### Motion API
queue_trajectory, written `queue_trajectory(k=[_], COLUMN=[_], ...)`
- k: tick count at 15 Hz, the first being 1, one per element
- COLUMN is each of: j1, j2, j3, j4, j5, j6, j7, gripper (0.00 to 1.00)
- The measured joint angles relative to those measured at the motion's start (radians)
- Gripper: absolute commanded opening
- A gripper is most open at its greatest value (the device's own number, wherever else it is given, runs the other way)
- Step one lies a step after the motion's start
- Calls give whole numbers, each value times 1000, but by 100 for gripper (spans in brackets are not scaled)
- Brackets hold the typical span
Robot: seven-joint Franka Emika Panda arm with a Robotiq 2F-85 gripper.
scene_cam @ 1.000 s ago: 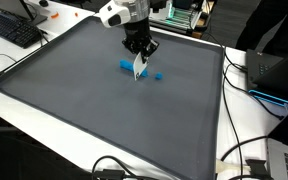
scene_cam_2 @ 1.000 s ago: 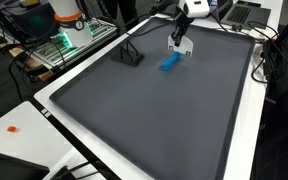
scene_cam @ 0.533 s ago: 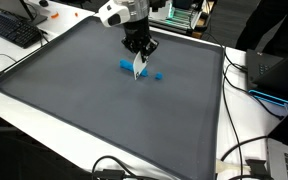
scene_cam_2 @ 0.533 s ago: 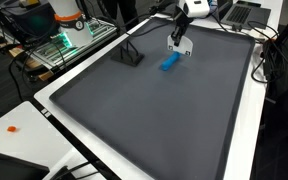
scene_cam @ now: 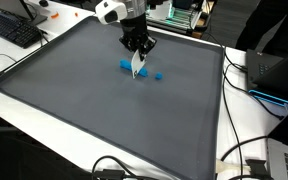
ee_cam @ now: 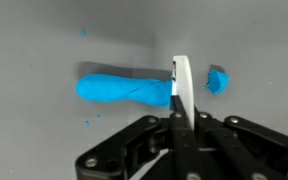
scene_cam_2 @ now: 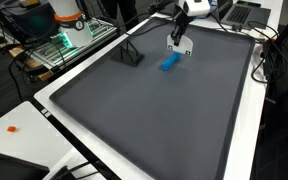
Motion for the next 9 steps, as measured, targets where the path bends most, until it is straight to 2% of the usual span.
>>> queue_trajectory(k=[9], j1=[-9], j2=[12], j3=[0], j4=[-3], j5=[0], j6=[-8], j7=[-15], gripper=[1])
